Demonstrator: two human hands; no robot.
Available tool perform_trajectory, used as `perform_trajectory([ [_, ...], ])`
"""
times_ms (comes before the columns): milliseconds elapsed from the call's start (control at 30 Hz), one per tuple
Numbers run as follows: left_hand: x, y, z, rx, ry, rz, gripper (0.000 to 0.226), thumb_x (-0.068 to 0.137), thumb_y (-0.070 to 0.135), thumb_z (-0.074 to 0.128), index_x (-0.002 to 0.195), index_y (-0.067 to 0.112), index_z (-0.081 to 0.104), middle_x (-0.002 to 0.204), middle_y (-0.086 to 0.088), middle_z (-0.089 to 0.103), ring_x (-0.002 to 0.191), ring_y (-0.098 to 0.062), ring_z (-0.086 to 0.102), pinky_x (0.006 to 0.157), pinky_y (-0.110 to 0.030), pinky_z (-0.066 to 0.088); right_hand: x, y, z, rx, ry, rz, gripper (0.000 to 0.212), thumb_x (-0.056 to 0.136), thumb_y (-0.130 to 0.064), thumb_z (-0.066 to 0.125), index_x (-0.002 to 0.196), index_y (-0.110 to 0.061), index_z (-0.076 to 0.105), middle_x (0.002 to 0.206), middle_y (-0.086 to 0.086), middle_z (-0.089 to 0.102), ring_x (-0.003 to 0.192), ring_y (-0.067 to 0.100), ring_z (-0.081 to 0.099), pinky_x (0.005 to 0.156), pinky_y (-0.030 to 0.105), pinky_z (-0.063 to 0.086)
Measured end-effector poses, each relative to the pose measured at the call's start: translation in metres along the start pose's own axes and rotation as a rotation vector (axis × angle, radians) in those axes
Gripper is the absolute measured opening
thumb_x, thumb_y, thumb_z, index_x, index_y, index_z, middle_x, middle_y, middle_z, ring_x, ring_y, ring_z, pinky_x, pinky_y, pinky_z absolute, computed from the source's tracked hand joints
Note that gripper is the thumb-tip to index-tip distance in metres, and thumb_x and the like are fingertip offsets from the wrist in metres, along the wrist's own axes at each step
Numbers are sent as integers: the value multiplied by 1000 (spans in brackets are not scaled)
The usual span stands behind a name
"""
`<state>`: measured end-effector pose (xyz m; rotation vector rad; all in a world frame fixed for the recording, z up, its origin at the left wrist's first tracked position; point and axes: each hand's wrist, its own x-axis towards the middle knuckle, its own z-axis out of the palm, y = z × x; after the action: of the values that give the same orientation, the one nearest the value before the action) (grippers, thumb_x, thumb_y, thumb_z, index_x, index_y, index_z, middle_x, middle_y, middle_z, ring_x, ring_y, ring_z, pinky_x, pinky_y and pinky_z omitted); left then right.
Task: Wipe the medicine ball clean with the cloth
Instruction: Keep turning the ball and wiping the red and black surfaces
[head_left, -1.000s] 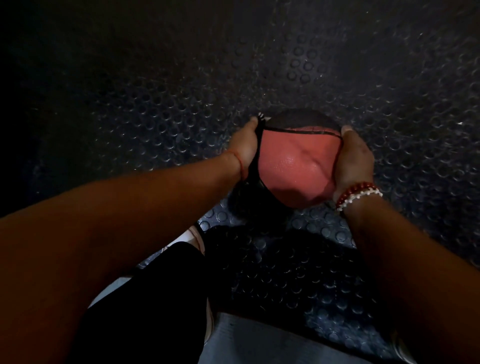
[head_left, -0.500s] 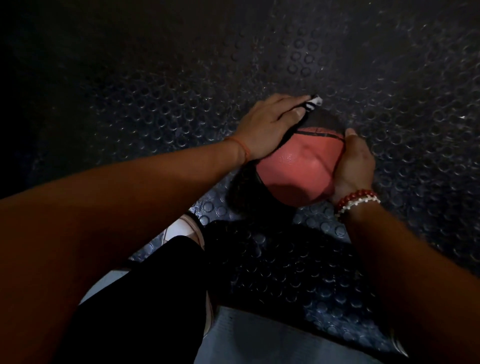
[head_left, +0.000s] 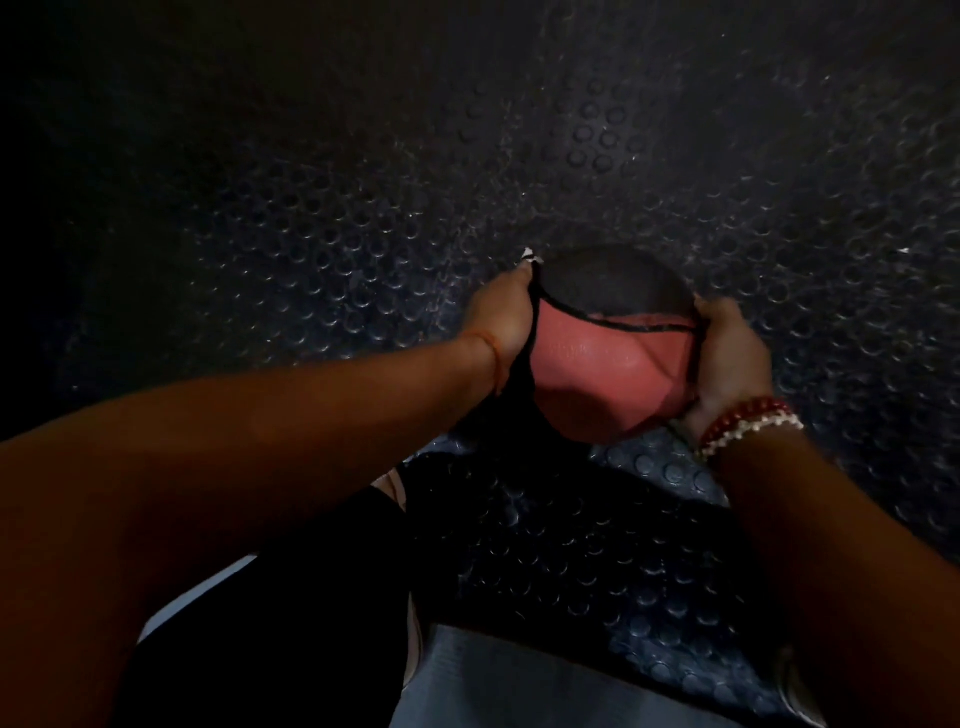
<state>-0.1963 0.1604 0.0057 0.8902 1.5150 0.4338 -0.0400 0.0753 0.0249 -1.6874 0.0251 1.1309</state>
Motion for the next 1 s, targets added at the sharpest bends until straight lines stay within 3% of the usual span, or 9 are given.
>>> perform_trajectory([
  [133,-19,-10,4,328,-10,386,66,83,58,30,135,30,58,136,-3,57,128,-20,48,115,-37,30,3,7,0,-176,-9,-77,44,79,-57,53,97,-17,62,104,5,66,90,19,60,98,39,50],
  [200,-38,-5,6,553,-21,674,60,89,51,32,139,26,55,140,-5,54,131,-21,44,115,-33,25,1,11,-3,-110,22,-85,52,92,-48,51,122,-6,59,125,15,61,105,25,60,94,26,48],
  [300,-43,6,14,813,-99,1070,52,94,43,37,134,19,60,138,-13,56,129,-25,48,113,-35,25,2,15,-9,-155,117,-109,38,95,-36,51,116,-9,67,118,6,67,103,13,62,85,15,46],
  [467,-14,32,23,830,-286,699,42,102,40,36,136,26,57,135,-6,57,129,-22,47,111,-28,28,-5,22,-9,-30,167,-86,28,90,-38,59,80,-12,67,87,-1,70,89,15,67,83,26,54],
  [567,4,34,20,450,-313,306,39,101,37,45,122,15,68,127,-10,65,121,-19,58,111,-29,36,-1,30,-12,41,167,-61,51,68,-54,66,89,-8,71,96,5,74,97,22,69,95,42,53],
  [667,-6,19,15,117,-228,81,34,102,36,43,99,22,74,94,3,72,85,1,67,89,-11,48,3,34,-15,85,174,-48,49,64,-50,66,91,-9,72,99,7,74,99,24,69,95,45,53],
  [800,-32,-14,11,116,-28,161,41,101,42,37,132,26,61,133,-1,60,127,-15,51,116,-36,32,12,36,-20,50,157,-42,51,58,-60,64,84,-17,74,96,2,75,97,22,69,97,44,51],
  [900,-53,-22,12,409,11,403,56,94,49,30,147,36,41,149,2,42,137,-15,32,117,-28,18,14,35,-22,26,150,-15,60,58,-64,63,95,-18,74,98,-2,75,98,19,69,98,42,51],
  [1000,-51,-7,11,590,-60,716,56,92,51,32,143,33,47,147,2,45,134,-14,35,110,-22,21,13,39,-21,53,148,-2,60,57,-62,63,98,-19,73,99,-1,75,98,20,69,97,42,52],
])
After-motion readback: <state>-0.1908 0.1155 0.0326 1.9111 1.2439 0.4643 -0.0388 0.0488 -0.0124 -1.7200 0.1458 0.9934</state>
